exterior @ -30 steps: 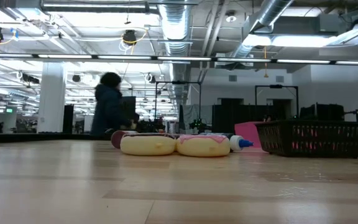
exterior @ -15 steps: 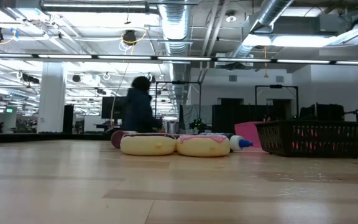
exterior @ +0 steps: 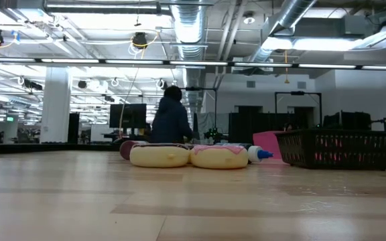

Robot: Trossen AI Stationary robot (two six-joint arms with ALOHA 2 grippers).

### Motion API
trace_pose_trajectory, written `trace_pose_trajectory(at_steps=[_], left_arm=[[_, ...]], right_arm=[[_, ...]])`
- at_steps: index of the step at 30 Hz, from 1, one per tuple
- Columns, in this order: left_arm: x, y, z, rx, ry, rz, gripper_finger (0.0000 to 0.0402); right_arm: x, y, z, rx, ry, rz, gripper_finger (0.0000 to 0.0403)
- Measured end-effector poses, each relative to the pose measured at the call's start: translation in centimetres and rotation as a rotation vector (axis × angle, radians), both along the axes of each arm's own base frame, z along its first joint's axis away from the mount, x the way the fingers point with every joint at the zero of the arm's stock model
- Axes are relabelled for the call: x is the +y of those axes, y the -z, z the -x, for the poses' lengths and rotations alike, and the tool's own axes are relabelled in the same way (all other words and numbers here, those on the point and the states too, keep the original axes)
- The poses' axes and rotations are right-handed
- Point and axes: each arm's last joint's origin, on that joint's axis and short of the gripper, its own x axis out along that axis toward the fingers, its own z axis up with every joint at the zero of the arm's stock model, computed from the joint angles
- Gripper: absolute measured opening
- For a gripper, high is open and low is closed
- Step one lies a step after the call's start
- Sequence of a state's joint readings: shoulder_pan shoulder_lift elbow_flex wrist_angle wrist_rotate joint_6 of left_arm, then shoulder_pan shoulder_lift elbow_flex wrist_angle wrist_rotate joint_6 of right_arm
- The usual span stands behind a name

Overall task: Pick & Place Food Item
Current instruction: Put the left blue food coloring bottle into the transparent bin

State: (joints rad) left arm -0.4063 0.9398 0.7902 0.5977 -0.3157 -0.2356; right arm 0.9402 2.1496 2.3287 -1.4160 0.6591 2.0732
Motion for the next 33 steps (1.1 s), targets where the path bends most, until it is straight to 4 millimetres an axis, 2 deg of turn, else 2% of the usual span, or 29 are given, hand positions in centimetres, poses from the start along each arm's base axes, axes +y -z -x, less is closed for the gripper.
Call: trace_pose_trajectory(at_steps=[3,6,12,20,28,33], left_arm=[[-0.5,0.6,-0.7,0.029,0.009,-0.005,0.0186],[-0.9,1.3,-1.6,0.065,0.017,-0.009,0.0186],[-1.7,2.6,-3.1,0.116,0.049,0.016,0.0186],[-1.9,2.8,-3.4,0.123,0.063,0.027,0.0186],[-1.9,2.8,-3.4,0.125,0.071,0.048,0.0186],[-2.0,2.6,-3.3,0.108,0.079,0.062,0.0186]], right_arm=[[0.9,0.6,2.5,0.108,0.033,-0.041,0.0130],[1.3,1.1,3.6,0.251,0.005,-0.074,0.0129],[1.6,3.1,4.1,0.427,-0.040,-0.076,0.0124],[1.6,6.6,4.9,0.636,-0.065,-0.026,0.0123],[1.2,9.4,5.6,0.762,-0.049,0.031,0.0124],[1.2,10.2,5.8,0.774,-0.050,0.042,0.0138]])
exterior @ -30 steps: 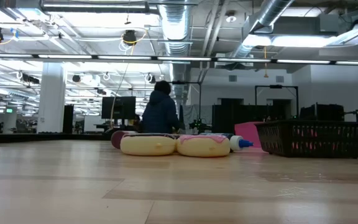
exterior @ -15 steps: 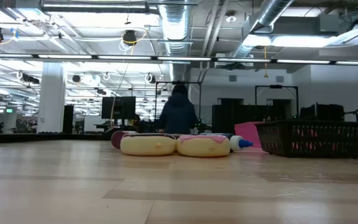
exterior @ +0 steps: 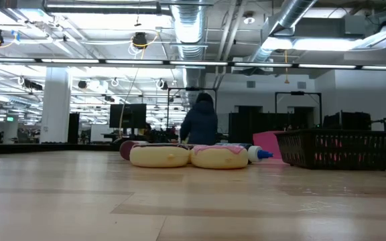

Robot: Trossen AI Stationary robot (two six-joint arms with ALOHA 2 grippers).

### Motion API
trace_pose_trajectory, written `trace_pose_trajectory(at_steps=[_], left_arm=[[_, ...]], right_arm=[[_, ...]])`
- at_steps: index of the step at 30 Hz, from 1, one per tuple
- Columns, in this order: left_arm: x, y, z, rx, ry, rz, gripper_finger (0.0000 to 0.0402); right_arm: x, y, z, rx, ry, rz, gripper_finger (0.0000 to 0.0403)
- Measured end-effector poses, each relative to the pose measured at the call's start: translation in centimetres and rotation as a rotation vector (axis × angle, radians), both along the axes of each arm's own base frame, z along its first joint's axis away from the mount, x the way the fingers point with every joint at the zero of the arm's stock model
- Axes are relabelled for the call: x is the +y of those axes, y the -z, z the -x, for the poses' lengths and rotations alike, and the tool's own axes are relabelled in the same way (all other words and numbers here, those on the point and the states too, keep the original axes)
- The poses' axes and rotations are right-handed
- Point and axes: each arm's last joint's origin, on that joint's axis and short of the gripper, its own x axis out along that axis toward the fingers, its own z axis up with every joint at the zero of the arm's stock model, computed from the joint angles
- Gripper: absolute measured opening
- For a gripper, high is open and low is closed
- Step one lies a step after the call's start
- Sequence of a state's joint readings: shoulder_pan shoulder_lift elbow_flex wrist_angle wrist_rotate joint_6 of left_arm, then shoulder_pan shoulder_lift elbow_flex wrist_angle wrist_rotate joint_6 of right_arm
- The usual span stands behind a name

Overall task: Pick & Place Food Item
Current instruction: Put the left blue food coloring bottle into the transparent bin, then put the red food coloring bottle into the transparent bin

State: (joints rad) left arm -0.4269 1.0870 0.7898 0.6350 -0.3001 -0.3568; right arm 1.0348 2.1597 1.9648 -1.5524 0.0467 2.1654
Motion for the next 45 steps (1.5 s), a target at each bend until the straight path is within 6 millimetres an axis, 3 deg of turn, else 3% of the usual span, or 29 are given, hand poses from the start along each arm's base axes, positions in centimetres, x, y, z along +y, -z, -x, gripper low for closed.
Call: trace_pose_trajectory(at_steps=[18,26,31,34,38,42,45], left_arm=[[-0.2,0.0,0.0,-0.002,0.027,0.003,0.0186],[-0.4,0.0,0.2,-0.003,0.038,0.001,0.0186],[-0.2,0.0,0.6,0.025,0.022,-0.055,0.0186],[0.3,0.4,1.2,0.112,-0.009,-0.114,0.0186],[1.0,2.3,2.1,0.367,-0.084,-0.169,0.0186],[1.8,5.4,2.9,0.675,-0.230,-0.142,0.0186],[2.3,6.8,2.7,0.774,-0.332,-0.025,0.0186]], right_arm=[[0.2,0.1,-0.3,-0.012,0.012,-0.028,0.0177],[-0.3,0.1,-1.1,-0.024,0.030,-0.031,0.0205],[-1.0,-0.8,-2.8,-0.121,0.051,-0.011,0.0207],[-1.9,-1.9,-4.5,-0.246,0.060,0.025,0.0205],[-3.1,-3.8,-6.5,-0.422,0.081,0.090,0.0202],[-4.5,-5.7,-8.1,-0.558,0.093,0.161,0.0199],[-5.7,-7.1,-9.1,-0.619,0.073,0.213,0.0198]])
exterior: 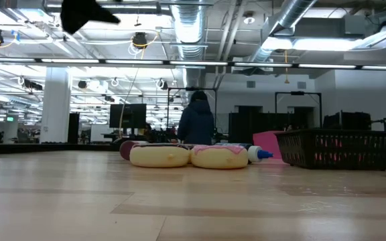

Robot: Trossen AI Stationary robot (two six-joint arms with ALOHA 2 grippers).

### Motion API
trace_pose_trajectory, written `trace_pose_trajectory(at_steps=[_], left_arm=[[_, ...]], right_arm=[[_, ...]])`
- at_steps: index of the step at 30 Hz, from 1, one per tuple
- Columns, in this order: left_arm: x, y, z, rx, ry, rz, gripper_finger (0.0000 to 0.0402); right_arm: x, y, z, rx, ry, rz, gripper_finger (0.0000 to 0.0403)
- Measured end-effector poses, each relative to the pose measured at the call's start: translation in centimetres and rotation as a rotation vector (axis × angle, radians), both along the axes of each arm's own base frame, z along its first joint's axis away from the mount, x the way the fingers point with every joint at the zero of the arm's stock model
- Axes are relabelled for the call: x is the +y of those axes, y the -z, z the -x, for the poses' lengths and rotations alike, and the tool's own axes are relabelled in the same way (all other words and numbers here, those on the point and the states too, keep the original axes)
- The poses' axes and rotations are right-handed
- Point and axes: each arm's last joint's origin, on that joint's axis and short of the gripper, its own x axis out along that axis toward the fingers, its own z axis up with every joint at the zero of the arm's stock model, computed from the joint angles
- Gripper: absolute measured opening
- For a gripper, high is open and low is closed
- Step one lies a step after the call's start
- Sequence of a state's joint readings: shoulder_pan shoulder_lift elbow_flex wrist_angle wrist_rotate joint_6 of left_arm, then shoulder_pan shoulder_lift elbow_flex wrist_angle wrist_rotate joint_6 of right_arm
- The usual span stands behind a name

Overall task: Pick & Place Food Item
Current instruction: Put the red food coloring bottle into the transparent bin

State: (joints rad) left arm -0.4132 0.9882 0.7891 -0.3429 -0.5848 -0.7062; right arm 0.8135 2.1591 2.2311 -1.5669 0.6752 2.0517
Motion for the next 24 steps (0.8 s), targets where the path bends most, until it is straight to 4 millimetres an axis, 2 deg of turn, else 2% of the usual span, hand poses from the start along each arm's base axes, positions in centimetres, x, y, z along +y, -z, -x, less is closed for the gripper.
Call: trace_pose_trajectory(at_steps=[4,8,12,19,24], left_arm=[[1.0,1.8,-1.7,0.107,-0.023,0.154,0.0194],[2.9,4.4,-3.2,0.271,-0.118,0.146,0.0215],[5.7,5.9,-4.5,0.329,-0.252,0.146,0.0239],[10.9,9.2,-5.9,0.436,-0.465,0.218,0.0247],[13.1,10.8,-6.8,0.451,-0.490,0.247,0.0243]], right_arm=[[-1.5,-1.5,-1.4,-0.038,-0.015,0.046,0.0199],[-2.9,-2.7,-2.5,-0.043,-0.037,0.064,0.0199],[-3.9,-3.5,-3.0,-0.046,-0.047,0.071,0.0199],[-4.1,-3.7,-3.0,-0.060,-0.036,0.083,0.0198],[-4.1,-3.7,-3.1,-0.067,-0.033,0.082,0.0198]])
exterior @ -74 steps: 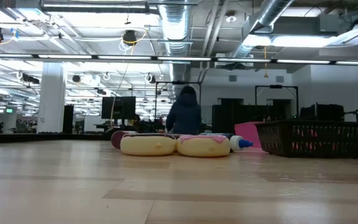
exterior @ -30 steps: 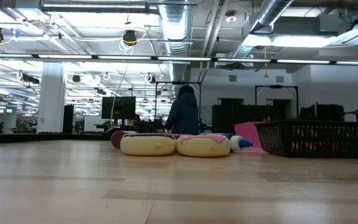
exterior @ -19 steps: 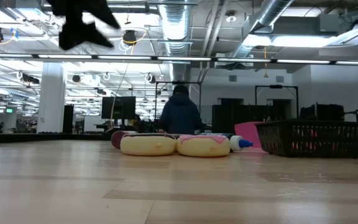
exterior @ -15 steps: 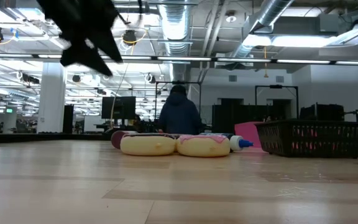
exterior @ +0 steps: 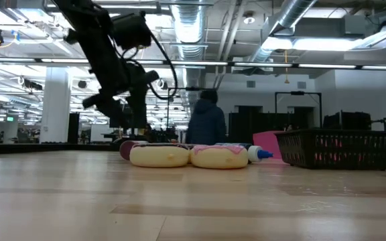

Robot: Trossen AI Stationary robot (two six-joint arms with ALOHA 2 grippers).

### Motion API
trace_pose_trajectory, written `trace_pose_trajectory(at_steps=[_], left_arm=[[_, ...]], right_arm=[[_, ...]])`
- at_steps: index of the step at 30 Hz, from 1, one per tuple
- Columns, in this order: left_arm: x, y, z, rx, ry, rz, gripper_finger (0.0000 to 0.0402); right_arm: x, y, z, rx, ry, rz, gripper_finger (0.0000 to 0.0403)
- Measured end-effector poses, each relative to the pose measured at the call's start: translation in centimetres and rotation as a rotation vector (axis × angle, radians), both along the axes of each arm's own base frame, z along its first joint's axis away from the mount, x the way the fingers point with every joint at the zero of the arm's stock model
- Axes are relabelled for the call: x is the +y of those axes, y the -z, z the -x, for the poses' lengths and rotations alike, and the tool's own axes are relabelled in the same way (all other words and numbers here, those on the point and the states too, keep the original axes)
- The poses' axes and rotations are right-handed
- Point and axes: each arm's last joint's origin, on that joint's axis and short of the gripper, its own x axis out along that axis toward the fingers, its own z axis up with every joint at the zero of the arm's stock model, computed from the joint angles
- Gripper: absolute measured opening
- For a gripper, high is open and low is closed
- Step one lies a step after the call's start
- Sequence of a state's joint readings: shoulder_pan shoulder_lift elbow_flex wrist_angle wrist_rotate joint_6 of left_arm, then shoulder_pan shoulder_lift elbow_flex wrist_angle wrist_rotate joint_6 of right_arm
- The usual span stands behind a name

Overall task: Pick & Place Food Item
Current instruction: Put the red food coloring bottle into the transparent bin

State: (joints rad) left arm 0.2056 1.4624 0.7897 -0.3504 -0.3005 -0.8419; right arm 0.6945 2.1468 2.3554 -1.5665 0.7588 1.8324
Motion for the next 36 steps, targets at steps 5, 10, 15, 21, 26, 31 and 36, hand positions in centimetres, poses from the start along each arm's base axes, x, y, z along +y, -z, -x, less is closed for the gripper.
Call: trace_pose_trajectory(at_steps=[5,10,15,21,26,31,36], left_arm=[[-0.2,1.3,-0.4,0.032,0.048,0.091,0.0242],[-2.3,1.9,-1.2,0.043,0.122,0.090,0.0242],[-3.2,3.3,-1.6,0.092,0.143,0.079,0.0242],[-3.2,4.9,-2.0,0.139,0.137,0.080,0.0241],[-3.2,5.1,-2.0,0.158,0.148,0.070,0.0228],[-3.2,4.9,-1.8,0.185,0.206,0.054,0.0161],[-3.4,4.1,-1.3,0.182,0.263,0.086,0.0117]], right_arm=[[-0.1,0.0,-0.1,-0.006,0.004,-0.004,0.0197],[-0.1,0.0,0.0,-0.008,0.012,-0.007,0.0196],[-0.1,0.0,0.0,-0.011,0.014,0.000,0.0196],[-0.1,0.0,0.0,-0.012,0.016,-0.001,0.0196],[0.0,-0.1,0.0,-0.016,0.014,-0.005,0.0196],[0.2,-0.1,0.1,-0.017,0.009,-0.006,0.0196],[0.2,0.0,0.1,-0.017,0.010,-0.006,0.0196]])
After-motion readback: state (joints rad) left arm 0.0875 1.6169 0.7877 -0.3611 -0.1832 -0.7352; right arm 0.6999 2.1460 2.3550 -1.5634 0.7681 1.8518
